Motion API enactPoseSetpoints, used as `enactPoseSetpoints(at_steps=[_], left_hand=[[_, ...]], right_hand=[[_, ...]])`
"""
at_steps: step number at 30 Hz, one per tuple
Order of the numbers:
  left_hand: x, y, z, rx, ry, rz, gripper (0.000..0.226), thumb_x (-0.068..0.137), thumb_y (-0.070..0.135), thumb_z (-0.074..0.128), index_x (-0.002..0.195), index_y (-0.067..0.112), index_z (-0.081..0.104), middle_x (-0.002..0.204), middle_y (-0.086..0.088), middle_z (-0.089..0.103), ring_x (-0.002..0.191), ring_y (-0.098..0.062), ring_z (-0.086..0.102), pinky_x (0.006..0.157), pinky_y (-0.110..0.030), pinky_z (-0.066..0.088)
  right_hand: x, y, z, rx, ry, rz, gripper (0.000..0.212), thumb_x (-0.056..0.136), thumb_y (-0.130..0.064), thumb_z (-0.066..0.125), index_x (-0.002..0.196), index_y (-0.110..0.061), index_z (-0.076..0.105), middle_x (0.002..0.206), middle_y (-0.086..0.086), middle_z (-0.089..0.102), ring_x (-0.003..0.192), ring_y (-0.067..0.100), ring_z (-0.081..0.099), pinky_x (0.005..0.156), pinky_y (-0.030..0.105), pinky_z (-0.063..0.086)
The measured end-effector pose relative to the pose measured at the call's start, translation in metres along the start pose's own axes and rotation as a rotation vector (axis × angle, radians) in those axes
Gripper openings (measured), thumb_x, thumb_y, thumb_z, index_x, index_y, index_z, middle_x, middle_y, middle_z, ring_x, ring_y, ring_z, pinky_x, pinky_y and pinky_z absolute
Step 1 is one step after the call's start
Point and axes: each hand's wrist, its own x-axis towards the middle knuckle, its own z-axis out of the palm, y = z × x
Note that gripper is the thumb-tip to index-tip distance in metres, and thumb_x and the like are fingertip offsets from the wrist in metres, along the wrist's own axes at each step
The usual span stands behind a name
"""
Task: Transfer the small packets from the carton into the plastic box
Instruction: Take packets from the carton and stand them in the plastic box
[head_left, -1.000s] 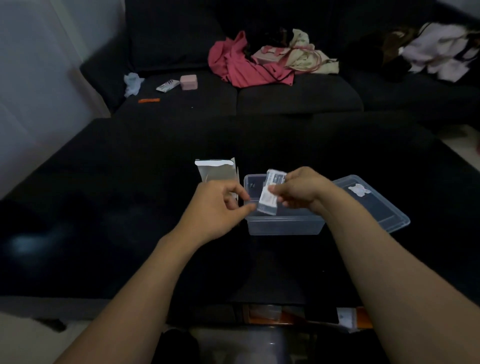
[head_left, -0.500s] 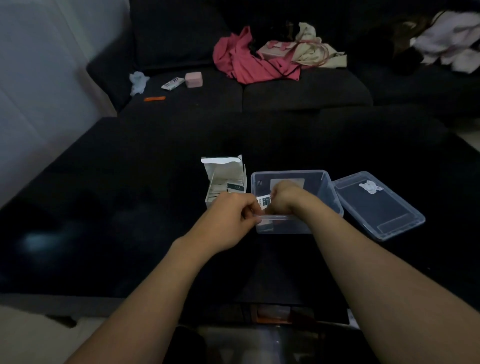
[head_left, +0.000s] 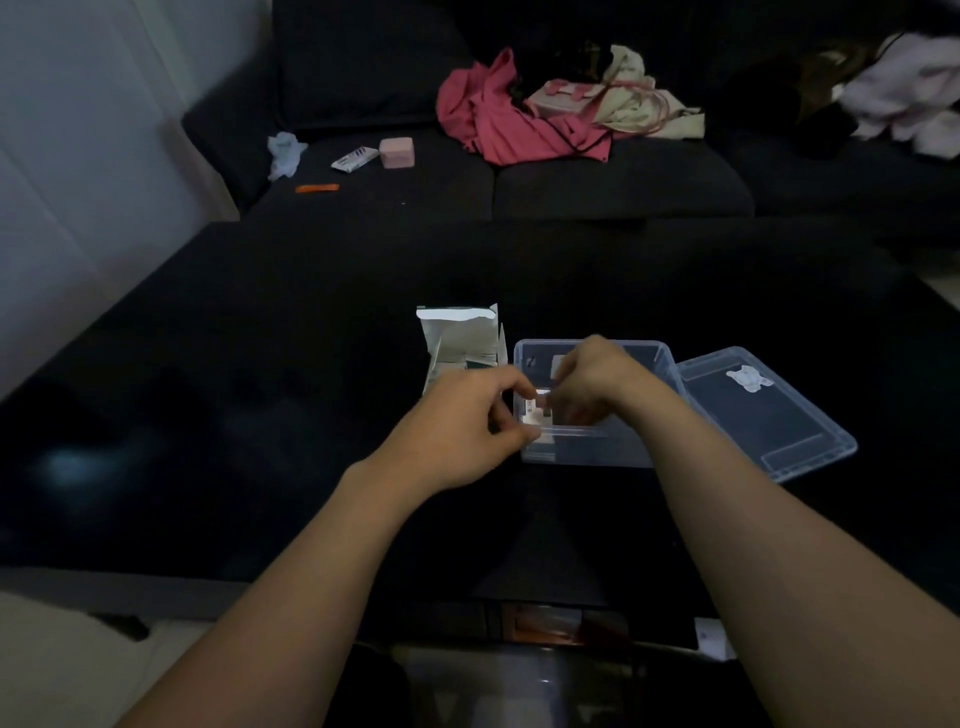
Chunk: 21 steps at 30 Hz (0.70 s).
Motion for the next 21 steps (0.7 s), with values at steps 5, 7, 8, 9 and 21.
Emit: enactPoseSetpoints(at_steps=[5,7,8,9,21], left_hand=[[0.002,-0.007,-0.030,-0.163,0.569,-0.077,0.015,0.080,0.010,0.078,0.076,0.018,0.066,0.053,0.003,0.058,0.045,-0.003,0.048,0.051,-0.013,0.043],[0.001,-0.015,-0.039,-0.141,0.605,-0.145,0.015,0.079,0.008,0.076,0.074,0.017,0.064,0.053,0.004,0.051,0.046,-0.003,0.042,0.050,-0.015,0.040],[0.001,-0.018,-0.042,-0.127,0.572,-0.163,0.015,0.079,0.008,0.076,0.074,0.017,0.065,0.052,0.007,0.048,0.046,-0.003,0.041,0.050,-0.014,0.039],[0.000,-0.020,-0.042,-0.111,0.523,-0.170,0.015,0.079,0.010,0.076,0.075,0.018,0.065,0.053,0.009,0.047,0.046,-0.002,0.042,0.049,-0.013,0.038],[-0.001,-0.025,-0.036,0.220,0.333,-0.229,0.023,0.092,0.023,0.070,0.115,0.024,0.071,0.111,0.002,0.062,0.095,-0.019,0.065,0.077,-0.034,0.057]], right_hand=[[-0.039,-0.019,-0.027,0.216,0.308,-0.396,0.009,0.087,-0.020,0.076,0.079,-0.020,0.072,0.080,-0.003,0.071,0.075,0.007,0.067,0.074,0.028,0.060],[-0.060,-0.036,-0.030,0.233,0.264,-0.581,0.004,0.085,-0.023,0.078,0.082,-0.022,0.075,0.078,-0.008,0.071,0.071,0.000,0.065,0.067,0.016,0.053],[-0.066,-0.043,-0.027,0.185,0.217,-0.645,0.004,0.084,-0.024,0.079,0.087,-0.023,0.076,0.080,-0.009,0.071,0.073,-0.002,0.064,0.067,0.015,0.051],[-0.068,-0.050,-0.020,0.102,0.192,-0.685,0.008,0.084,-0.025,0.079,0.092,-0.025,0.076,0.084,-0.011,0.071,0.075,-0.002,0.064,0.069,0.015,0.051],[-0.053,-0.064,0.022,-0.531,0.491,-0.582,0.012,0.092,-0.024,0.067,0.103,-0.022,0.073,0.095,0.003,0.067,0.084,0.025,0.065,0.072,0.037,0.053]])
